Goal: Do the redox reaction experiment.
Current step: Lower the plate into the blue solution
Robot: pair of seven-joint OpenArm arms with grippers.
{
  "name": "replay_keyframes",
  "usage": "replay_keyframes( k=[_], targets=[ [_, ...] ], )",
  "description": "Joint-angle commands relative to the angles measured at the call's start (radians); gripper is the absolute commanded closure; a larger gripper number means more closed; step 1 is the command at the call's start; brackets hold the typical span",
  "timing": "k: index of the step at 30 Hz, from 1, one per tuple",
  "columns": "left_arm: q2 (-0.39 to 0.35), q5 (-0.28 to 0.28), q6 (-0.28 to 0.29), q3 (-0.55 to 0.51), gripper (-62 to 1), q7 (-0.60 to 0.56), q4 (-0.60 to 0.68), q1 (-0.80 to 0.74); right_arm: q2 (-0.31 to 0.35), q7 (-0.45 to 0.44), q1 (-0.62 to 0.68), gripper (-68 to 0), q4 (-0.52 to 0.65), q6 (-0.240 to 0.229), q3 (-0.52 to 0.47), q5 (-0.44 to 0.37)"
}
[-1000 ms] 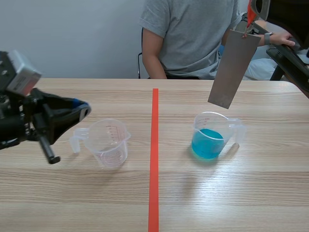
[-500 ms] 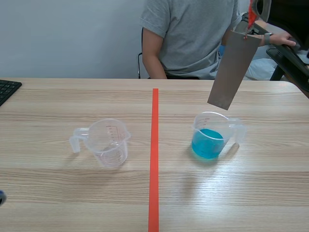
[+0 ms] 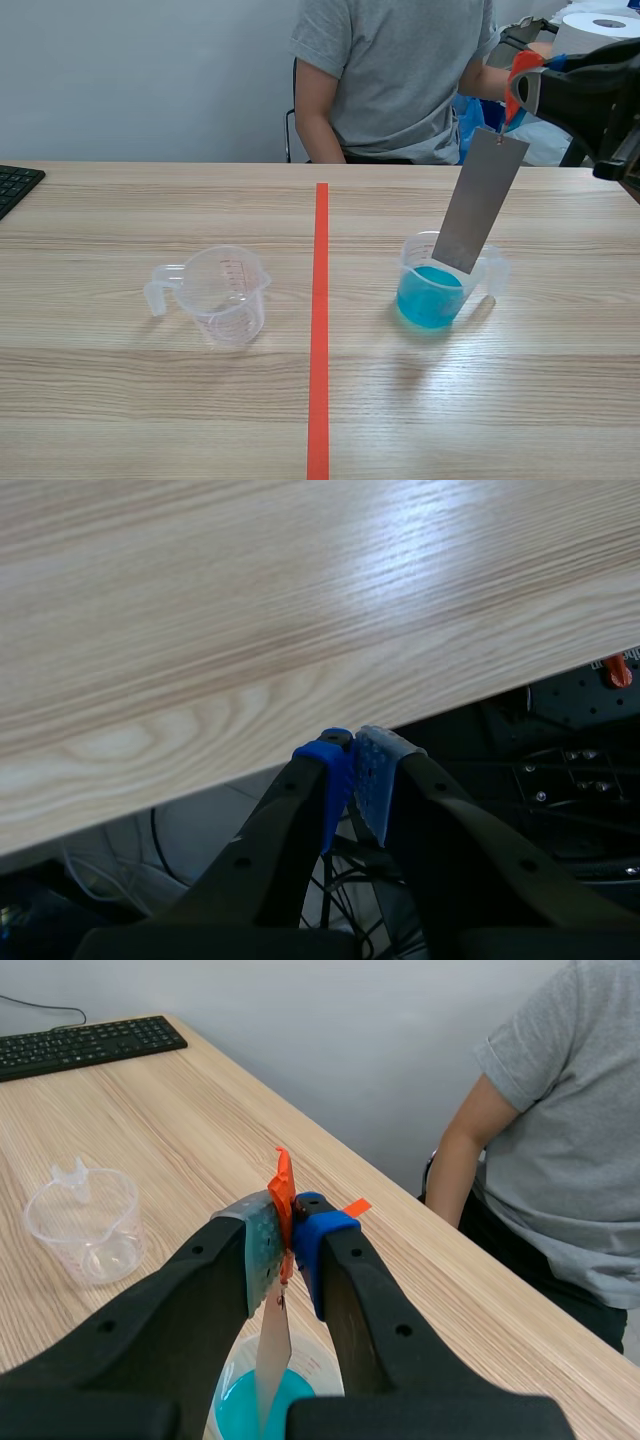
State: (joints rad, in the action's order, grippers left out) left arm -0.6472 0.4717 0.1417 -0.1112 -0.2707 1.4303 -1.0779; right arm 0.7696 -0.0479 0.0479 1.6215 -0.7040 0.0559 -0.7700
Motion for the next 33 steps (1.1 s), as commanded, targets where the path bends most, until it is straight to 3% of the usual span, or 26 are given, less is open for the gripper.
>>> replay_keyframes(
  k=[1,9,20,33],
  targets=[
    [0.019,-0.001,0.002,-0.002,-4.7,-0.017,0.003,-0.003,-0.001,-0.023,-0.041,-1.5,-0.008,0.002,0.009,-0.004],
    [0.083,0.0,0.002,-0.002,-4.7,-0.006,-0.023,-0.005,-0.064,-0.038,-0.116,-1.5,-0.111,0.002,0.084,0.093],
    [0.087,0.0,0.002,-0.002,-4.7,0.001,-0.023,-0.005,-0.154,-0.076,-0.167,-1.5,-0.238,0.0,0.148,0.237],
    [0.087,0.0,0.002,-0.002,-4.7,0.002,-0.023,-0.005,-0.183,-0.09,-0.167,-1.5,-0.251,0.0,0.161,0.315]
  ],
)
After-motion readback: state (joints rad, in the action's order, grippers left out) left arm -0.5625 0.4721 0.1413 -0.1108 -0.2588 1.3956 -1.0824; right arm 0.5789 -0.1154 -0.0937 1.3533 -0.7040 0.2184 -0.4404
